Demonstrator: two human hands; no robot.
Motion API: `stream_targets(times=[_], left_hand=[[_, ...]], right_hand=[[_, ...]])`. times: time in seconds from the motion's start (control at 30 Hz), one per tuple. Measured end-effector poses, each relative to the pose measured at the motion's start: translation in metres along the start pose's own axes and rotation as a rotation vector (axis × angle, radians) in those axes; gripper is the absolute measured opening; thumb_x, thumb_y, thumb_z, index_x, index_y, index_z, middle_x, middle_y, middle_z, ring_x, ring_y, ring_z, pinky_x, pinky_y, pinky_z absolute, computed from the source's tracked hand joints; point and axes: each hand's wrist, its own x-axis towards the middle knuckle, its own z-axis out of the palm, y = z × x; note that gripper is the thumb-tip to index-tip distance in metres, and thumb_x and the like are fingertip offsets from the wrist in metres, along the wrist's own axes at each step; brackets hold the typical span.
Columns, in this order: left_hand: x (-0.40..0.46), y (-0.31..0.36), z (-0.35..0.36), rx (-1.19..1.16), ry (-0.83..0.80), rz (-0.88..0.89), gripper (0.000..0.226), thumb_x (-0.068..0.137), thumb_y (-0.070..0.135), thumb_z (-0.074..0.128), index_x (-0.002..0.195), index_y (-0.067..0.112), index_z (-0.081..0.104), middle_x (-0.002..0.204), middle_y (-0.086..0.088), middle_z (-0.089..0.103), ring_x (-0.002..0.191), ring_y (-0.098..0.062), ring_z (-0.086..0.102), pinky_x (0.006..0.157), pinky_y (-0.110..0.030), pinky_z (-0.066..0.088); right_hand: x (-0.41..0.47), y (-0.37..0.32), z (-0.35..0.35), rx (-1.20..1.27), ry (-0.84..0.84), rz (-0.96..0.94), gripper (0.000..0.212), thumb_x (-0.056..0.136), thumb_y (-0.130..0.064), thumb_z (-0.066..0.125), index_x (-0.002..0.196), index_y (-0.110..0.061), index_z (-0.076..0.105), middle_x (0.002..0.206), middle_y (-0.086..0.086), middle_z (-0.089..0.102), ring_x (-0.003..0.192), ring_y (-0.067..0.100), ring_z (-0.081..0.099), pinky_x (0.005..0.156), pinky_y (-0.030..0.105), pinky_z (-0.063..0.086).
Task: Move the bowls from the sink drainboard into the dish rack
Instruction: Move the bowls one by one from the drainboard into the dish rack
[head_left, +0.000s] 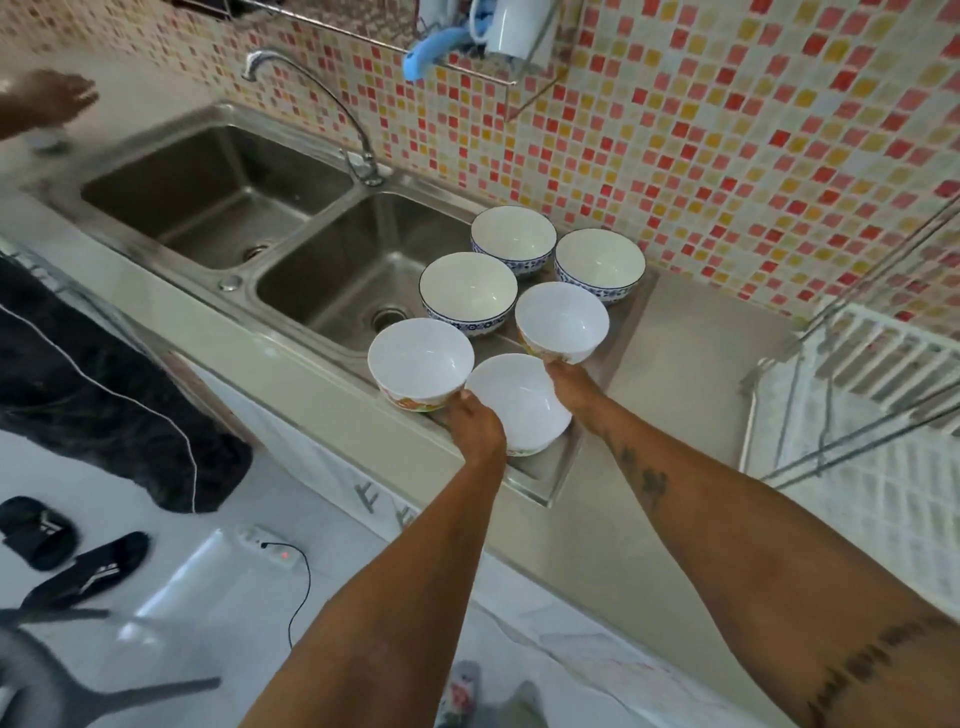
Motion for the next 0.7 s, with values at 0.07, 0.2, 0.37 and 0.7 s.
stream_targets(times=[0.07,0.2,0.37,0.7], left_hand=[[-0.002,0.001,0.003,0.006,0.013,-0.007,0.041,0.105,0.019,0.026,0.139,0.005,0.044,0.146,-0.016,0.047,0.132,-0.036,0.045,0.11,-0.038,0.035],[-0.007,0.006,0.01,-0.009,0.053,-0.046,0.043,0.105,0.021,0.025,0.137,0.002,0.046,0.143,-0.018,0.049,0.132,-0.037,0.046,0.109,-0.039,0.036],[-0.035,0.037,0.021,-0.111,0.001,-0.096,0.045,0.105,0.021,0.025,0.14,-0.001,0.043,0.144,-0.018,0.048,0.131,-0.034,0.047,0.107,-0.036,0.037],[-0.122,0.181,0.057,-0.263,-0.255,0.13,0.037,0.099,0.03,0.031,0.118,0.011,0.056,0.136,-0.017,0.055,0.121,-0.037,0.054,0.107,-0.047,0.043]], right_hand=[[-0.001,0.0,0.0,0.031,0.004,0.036,0.047,0.103,-0.032,0.032,0.142,-0.008,0.04,0.142,0.015,0.05,0.128,0.031,0.048,0.096,0.034,0.039],[-0.007,-0.005,-0.007,0.074,0.054,0.023,0.052,0.103,-0.037,0.028,0.145,-0.008,0.038,0.143,0.015,0.049,0.128,0.032,0.048,0.097,0.033,0.04],[-0.029,-0.035,-0.029,0.029,0.123,-0.02,0.059,0.102,-0.047,0.023,0.136,-0.01,0.051,0.133,0.014,0.057,0.108,0.026,0.056,0.089,0.031,0.044],[-0.143,-0.152,-0.124,0.149,0.564,-0.361,0.05,0.103,-0.038,0.024,0.133,-0.008,0.05,0.138,0.016,0.053,0.108,0.026,0.052,0.09,0.033,0.039]])
